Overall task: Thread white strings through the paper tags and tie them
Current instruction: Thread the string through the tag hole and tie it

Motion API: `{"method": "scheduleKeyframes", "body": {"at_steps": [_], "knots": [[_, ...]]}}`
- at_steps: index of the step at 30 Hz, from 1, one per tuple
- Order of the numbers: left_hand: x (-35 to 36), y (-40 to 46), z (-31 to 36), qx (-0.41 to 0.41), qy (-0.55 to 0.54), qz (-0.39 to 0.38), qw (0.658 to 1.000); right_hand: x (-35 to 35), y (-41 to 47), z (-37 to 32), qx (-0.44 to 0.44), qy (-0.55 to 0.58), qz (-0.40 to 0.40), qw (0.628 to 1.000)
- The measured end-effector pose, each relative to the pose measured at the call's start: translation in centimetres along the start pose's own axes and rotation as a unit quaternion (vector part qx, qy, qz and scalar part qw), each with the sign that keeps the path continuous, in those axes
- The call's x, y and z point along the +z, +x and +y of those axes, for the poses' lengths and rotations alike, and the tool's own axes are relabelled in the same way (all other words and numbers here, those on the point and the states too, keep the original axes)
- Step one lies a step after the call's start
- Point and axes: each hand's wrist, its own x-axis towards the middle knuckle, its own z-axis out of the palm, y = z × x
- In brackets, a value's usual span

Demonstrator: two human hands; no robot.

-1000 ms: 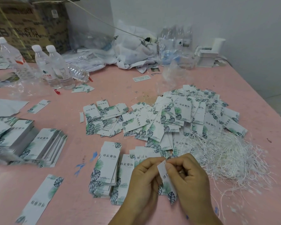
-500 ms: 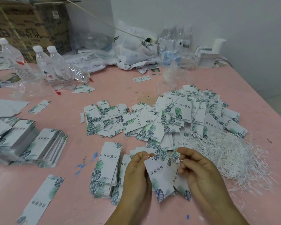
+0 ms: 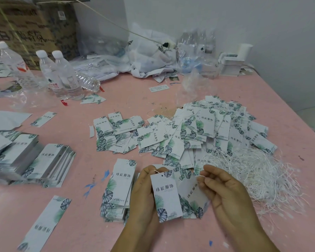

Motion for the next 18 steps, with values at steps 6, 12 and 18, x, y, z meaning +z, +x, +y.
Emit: {"method": "scheduleKeyframes", "body": {"at_steps": [6, 12, 18], "knots": [[0.1, 0.1, 0.7, -0.010, -0.082, -0.009, 0.997, -0.2, 0.5, -0.9, 0.105, 0.173, -0.032, 0.979], [0.1, -0.1, 0.9, -0.019, -0.164, -0.045, 0.985, -0.2, 0.3, -0.9, 0.112, 0.182, -0.075, 0.974], [0.0, -0.1, 0.9, -0.008, -0.133, -0.077, 0.988, -0.3, -0.3, -0.4, 0.020, -0.003, -0.101, 0.995]]}}
